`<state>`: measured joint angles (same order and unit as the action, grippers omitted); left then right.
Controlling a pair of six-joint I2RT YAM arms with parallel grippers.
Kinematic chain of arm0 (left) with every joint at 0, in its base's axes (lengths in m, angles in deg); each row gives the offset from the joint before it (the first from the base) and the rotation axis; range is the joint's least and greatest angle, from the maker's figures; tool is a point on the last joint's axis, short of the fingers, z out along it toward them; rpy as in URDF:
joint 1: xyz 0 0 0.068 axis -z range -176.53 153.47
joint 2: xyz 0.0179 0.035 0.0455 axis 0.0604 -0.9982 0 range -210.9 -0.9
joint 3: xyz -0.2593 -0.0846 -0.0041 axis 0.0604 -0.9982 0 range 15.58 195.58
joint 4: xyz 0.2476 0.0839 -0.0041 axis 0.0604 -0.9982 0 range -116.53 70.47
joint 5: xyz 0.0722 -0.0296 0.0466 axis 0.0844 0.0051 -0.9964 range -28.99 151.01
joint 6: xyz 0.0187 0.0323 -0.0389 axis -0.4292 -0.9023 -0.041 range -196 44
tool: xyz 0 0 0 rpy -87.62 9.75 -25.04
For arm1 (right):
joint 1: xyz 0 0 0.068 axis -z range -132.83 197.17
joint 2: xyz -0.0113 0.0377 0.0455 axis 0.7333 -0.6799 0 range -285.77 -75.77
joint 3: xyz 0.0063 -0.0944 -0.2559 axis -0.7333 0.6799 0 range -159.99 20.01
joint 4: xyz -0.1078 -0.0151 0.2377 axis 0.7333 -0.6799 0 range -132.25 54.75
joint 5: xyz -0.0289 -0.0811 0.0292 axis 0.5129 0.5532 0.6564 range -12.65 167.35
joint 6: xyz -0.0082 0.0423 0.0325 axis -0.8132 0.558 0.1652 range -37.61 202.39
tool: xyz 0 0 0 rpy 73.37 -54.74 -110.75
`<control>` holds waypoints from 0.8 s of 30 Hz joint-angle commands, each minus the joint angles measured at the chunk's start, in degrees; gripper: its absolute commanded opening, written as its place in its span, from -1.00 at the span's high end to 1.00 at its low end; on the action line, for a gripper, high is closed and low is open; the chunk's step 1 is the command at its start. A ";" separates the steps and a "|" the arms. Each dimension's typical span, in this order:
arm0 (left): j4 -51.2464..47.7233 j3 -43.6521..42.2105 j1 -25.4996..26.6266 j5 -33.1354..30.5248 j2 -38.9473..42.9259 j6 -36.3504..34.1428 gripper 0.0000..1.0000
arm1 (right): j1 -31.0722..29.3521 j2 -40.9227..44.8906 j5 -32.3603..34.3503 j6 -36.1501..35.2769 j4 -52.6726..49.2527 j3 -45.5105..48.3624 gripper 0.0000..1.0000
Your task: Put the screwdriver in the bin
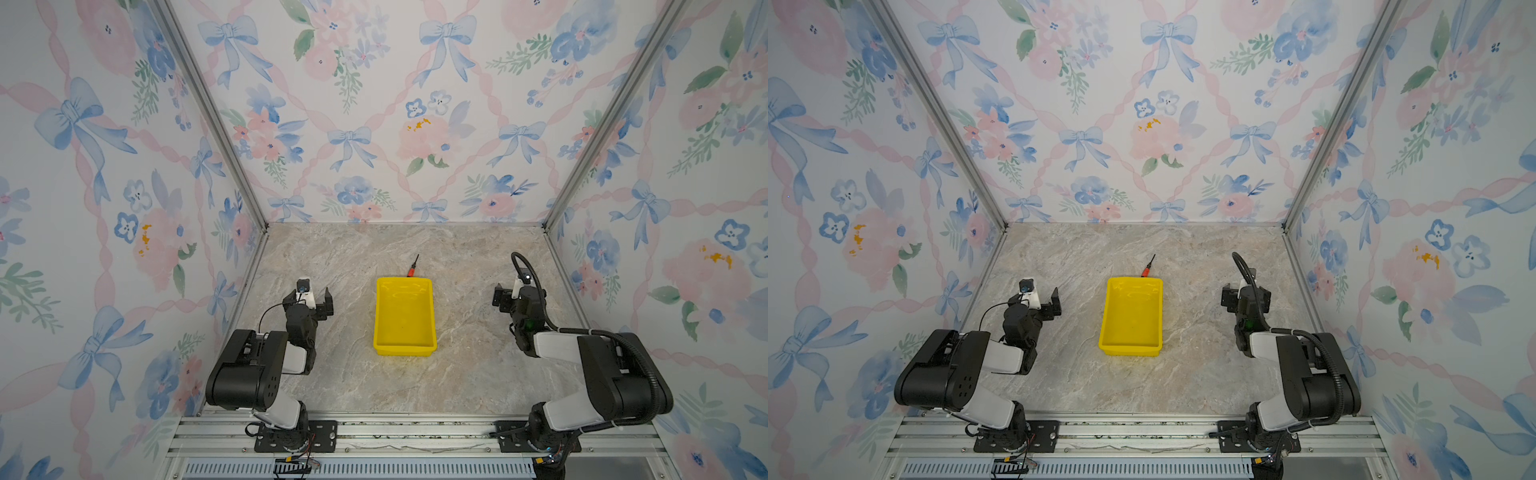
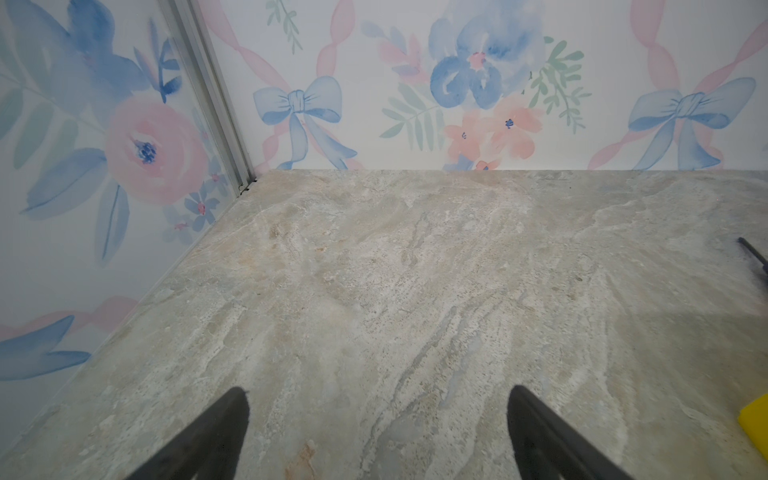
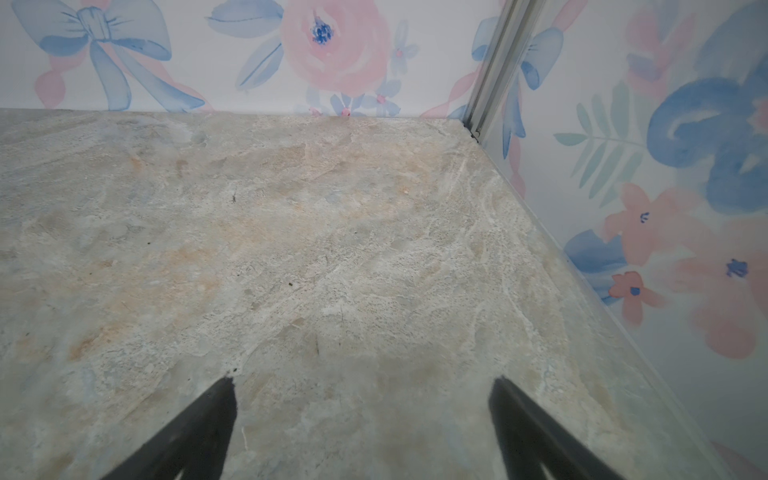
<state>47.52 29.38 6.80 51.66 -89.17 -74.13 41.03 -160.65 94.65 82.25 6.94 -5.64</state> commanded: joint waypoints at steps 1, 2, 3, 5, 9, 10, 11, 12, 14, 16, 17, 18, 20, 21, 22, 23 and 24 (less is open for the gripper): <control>-4.60 1.74 -0.17 -0.09 3.40 -0.56 -0.95 | -2.72 4.14 3.11 -2.65 -8.30 -3.70 -0.94; -6.15 2.00 -0.17 -0.32 4.42 -0.36 -0.95 | -3.60 4.90 3.88 -3.26 -10.38 -4.83 -0.93; -7.32 2.16 -0.17 -0.53 5.42 -0.16 -0.95 | -4.23 5.59 4.69 -3.67 -12.53 -6.18 -0.94; -10.07 2.55 -0.25 -1.28 7.06 0.81 -0.95 | -5.26 6.54 5.95 -3.04 -16.66 -9.05 -0.93; -14.05 2.43 -0.26 -1.14 9.70 2.16 -0.95 | -7.01 6.99 7.19 -3.08 -22.16 -14.57 -0.94; -14.63 2.37 -0.25 -1.24 10.32 2.44 -0.95 | -7.50 7.04 7.23 -3.49 -22.59 -15.37 -0.94; -15.30 2.39 -0.30 -1.32 11.02 2.69 -0.95 | -8.02 7.14 7.31 -3.84 -22.88 -16.14 -0.93; -15.81 2.37 -0.26 -1.31 11.73 2.86 -0.95 | -8.42 7.26 7.44 -3.93 -23.01 -16.71 -0.94; -17.49 2.94 -0.26 -0.99 13.19 3.16 -0.95 | -8.94 7.66 7.49 -3.43 -23.74 -17.80 -0.93; -21.19 4.36 -0.26 -0.67 14.39 3.19 -0.95 | -9.40 7.76 7.99 -1.89 -25.71 -19.69 -0.94; -23.59 5.17 -0.26 -0.57 14.94 3.27 -0.95 | -9.66 7.46 8.92 -0.11 -28.06 -21.60 -0.93; -25.50 5.75 -0.26 -0.44 15.51 3.40 -0.95 | -9.77 6.92 10.00 2.09 -31.88 -24.04 -0.94; -28.21 6.68 -0.26 0.17 16.67 3.73 -0.95 | -9.78 4.73 12.99 7.78 -41.57 -30.37 -0.94; -29.52 7.09 -0.26 0.63 17.32 3.96 -0.95 | -9.80 3.07 14.19 10.62 -47.47 -34.08 -0.94; -30.95 7.51 -0.26 0.89 17.79 4.25 -0.95 | -9.78 1.47 14.63 12.79 -51.83 -37.12 -0.94; -32.37 8.09 -0.26 1.29 18.33 4.78 -0.95 | -9.78 -0.16 14.54 15.08 -55.90 -40.09 -0.94; -33.76 8.48 -0.26 1.97 18.86 5.23 -0.95 | -9.81 -1.51 14.05 16.95 -59.36 -42.67 -0.94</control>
<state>20.15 36.05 6.80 51.73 -71.83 -70.76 31.68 -158.97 105.91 90.27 -36.21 -42.89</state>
